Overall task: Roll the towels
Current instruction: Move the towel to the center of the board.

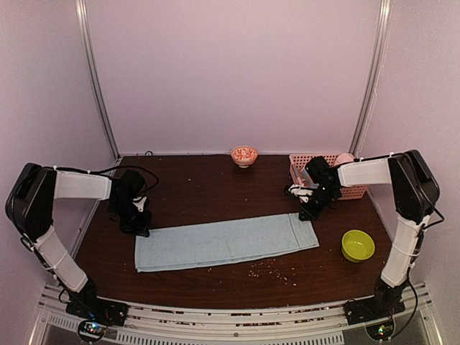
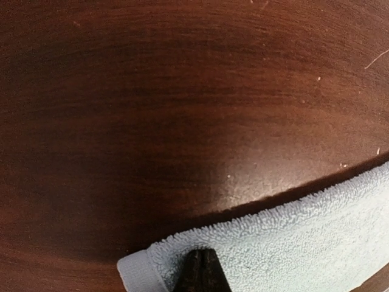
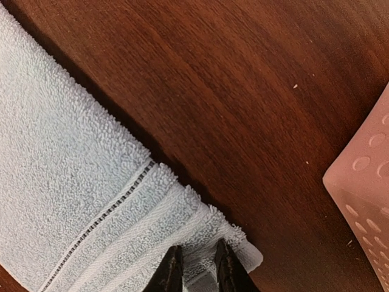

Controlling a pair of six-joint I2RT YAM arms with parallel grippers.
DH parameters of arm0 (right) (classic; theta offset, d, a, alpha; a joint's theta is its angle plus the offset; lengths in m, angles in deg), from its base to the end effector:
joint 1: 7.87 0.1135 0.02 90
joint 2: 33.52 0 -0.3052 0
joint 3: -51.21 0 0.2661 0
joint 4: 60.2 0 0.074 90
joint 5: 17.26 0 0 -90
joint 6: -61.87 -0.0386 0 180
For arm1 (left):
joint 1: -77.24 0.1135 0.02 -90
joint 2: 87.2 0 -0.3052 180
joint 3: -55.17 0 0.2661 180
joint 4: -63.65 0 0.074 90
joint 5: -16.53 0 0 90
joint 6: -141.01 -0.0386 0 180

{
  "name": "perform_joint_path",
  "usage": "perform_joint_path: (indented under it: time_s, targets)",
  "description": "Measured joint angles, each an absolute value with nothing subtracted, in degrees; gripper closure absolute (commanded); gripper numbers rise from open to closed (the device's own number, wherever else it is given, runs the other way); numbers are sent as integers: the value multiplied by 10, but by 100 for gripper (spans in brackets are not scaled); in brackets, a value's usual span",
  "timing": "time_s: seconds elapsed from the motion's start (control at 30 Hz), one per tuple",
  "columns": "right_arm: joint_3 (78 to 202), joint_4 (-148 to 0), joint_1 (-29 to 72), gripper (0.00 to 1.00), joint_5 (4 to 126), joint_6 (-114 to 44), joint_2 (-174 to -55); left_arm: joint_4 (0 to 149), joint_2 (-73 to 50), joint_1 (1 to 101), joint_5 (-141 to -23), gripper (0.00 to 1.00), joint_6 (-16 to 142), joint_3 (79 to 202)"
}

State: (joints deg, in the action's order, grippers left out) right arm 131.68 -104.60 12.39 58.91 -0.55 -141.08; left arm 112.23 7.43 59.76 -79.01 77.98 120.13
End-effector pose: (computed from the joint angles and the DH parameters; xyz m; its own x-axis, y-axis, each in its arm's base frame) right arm 0.3574 0.1418 0.1776 -0.5999 -0.7006 -0.3863 -0.7730 0.6321 0.0539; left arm 0.2838 -0.0933 0.1759 -0.9764 -0.1658 -0.1386 -0.1403 0.9742 -0.1766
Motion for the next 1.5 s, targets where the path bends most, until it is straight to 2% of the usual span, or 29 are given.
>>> perform_joint_path:
  time_s: [0.73, 0.87, 0.97, 1.03, 1.07, 1.1, 1.13, 1.17, 1.3, 1.43, 1.5]
  targets:
    - [1257, -1049, 120, 72, 666, -61, -1356, 1107, 140, 598, -763, 99, 745, 1290]
    - [1260, -1086, 116, 69, 673, -66, -1336, 1107, 135, 598, -764, 90, 730, 1307]
    - [1277, -1112, 114, 67, 677, -73, -1305, 1107, 104, 598, -766, 76, 715, 1308]
    - [1292, -1116, 113, 57, 684, -80, -1271, 1106, 66, 598, -767, 72, 707, 1308]
    - [1299, -1115, 112, 42, 691, -85, -1249, 1105, 47, 598, -768, 71, 703, 1308]
    - [1303, -1112, 112, 18, 697, -92, -1229, 1102, 24, 598, -771, 70, 700, 1307]
    - [1305, -1107, 110, 3, 702, -100, -1211, 1095, -3, 598, -774, 70, 697, 1303]
    - [1306, -1100, 105, 0, 707, -104, -1188, 1088, -26, 598, -779, 72, 695, 1299]
    - [1307, -1107, 64, 2, 652, -92, -1148, 1035, -87, 598, -806, 81, 694, 1247]
    - [1294, -1146, 53, 24, 592, -59, -1186, 1008, -79, 582, -833, 89, 697, 1179]
    - [1276, -1164, 56, 31, 588, -42, -1206, 1007, -69, 555, -840, 97, 697, 1158]
